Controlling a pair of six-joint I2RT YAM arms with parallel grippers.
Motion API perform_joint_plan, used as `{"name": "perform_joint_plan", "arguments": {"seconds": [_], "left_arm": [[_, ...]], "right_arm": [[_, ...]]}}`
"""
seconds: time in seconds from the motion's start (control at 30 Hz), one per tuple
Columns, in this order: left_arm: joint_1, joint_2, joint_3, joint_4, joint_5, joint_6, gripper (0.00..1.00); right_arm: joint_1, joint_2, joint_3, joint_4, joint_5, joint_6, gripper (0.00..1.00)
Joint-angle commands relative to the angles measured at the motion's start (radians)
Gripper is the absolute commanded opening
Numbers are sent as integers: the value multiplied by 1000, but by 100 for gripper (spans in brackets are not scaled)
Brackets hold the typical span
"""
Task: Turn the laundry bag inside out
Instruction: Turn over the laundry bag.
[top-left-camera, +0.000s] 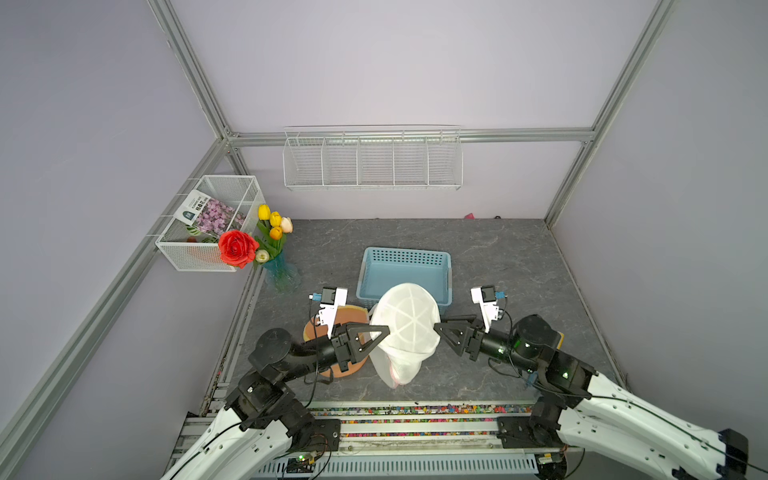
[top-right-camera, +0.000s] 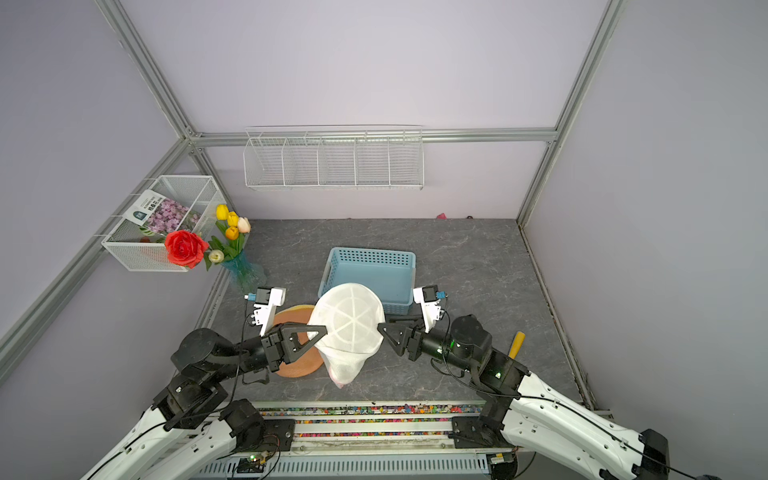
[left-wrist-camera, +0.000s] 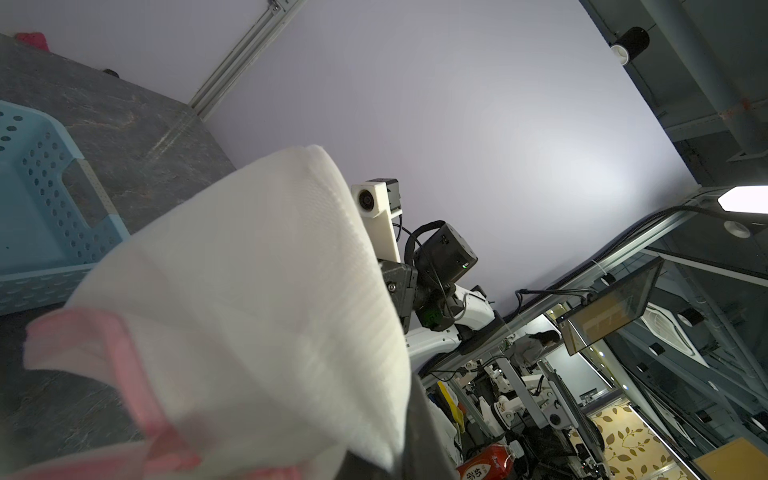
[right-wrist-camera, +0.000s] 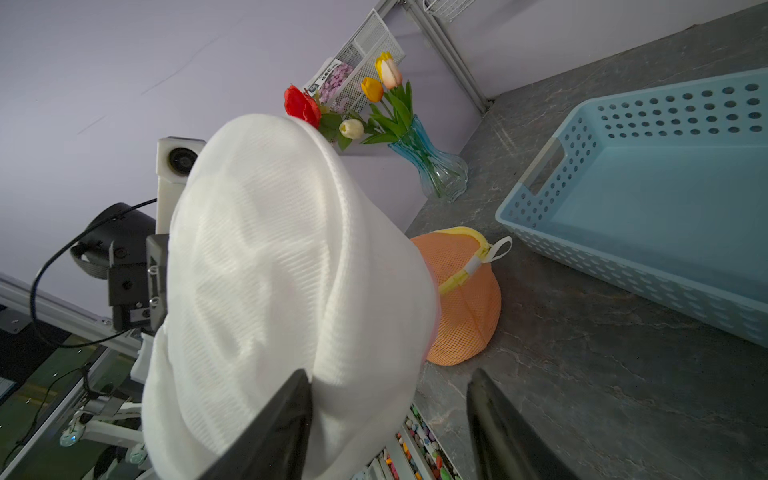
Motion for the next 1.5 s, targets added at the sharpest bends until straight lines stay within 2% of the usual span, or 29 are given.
{"name": "perform_joint_plan", "arguments": {"seconds": [0.0, 0.13, 0.33, 0.43, 0.47, 0.5, 0.57, 0.6, 0.63, 0.67, 0.7, 0.73, 0.77, 0.87, 1.0, 1.2, 1.33, 1.4, 1.47], "left_arm": [[5, -37, -38, 127, -46, -47, 0], [6, -31, -100, 267, -39, -93, 0], [7, 71, -79, 293, 92, -86, 0], [7, 87, -46, 252, 125, -61, 0], [7, 87, -36, 222, 123, -48, 0], [8, 86, -26, 192, 115, -35, 0], [7, 87, 1, 93, 78, -4, 0], [6, 92, 22, 21, 40, 13, 0], [7, 96, 49, -62, -13, 33, 11], [7, 106, 76, -151, -68, 54, 38], [7, 116, 89, -202, -109, 69, 50], [7, 121, 87, -221, -137, 67, 59], [7, 118, 69, -205, -149, 56, 63], [7, 79, -15, -104, -152, 9, 68], [6, 61, -99, 53, -102, -57, 69], [3, 185, -169, 296, -12, -146, 69], [-12, 262, -160, 376, -43, -145, 69], [-13, 279, -160, 418, -70, -157, 66], [-14, 327, -175, 496, -78, -184, 58]], "right_arm": [[-8, -53, -66, 172, -81, 19, 62], [-8, -98, -117, 238, -91, 45, 70], [-15, -46, -49, 267, -106, 29, 77], [-30, 28, -10, 327, -170, 49, 75], [-30, 51, -1, 347, -188, 57, 70], [-30, 70, 4, 364, -200, 62, 58], [-31, 81, 17, 347, -169, 68, 14], [-31, 74, 20, 323, -138, 65, 0], [-31, 60, 25, 289, -83, 71, 0], [-30, 44, 20, 272, -22, 90, 0], [-28, 33, 14, 277, 24, 108, 0], [-25, 28, 18, 270, 71, 123, 0], [-26, 29, 28, 262, 94, 122, 0], [0, 43, 46, 282, 190, 141, 0], [42, 83, 78, 330, 269, 121, 0], [47, 186, 87, 525, 250, 140, 0], [49, 254, 95, 643, 245, 202, 0], [65, 289, 97, 692, 246, 224, 0], [87, 316, 105, 721, 253, 231, 0]]}}
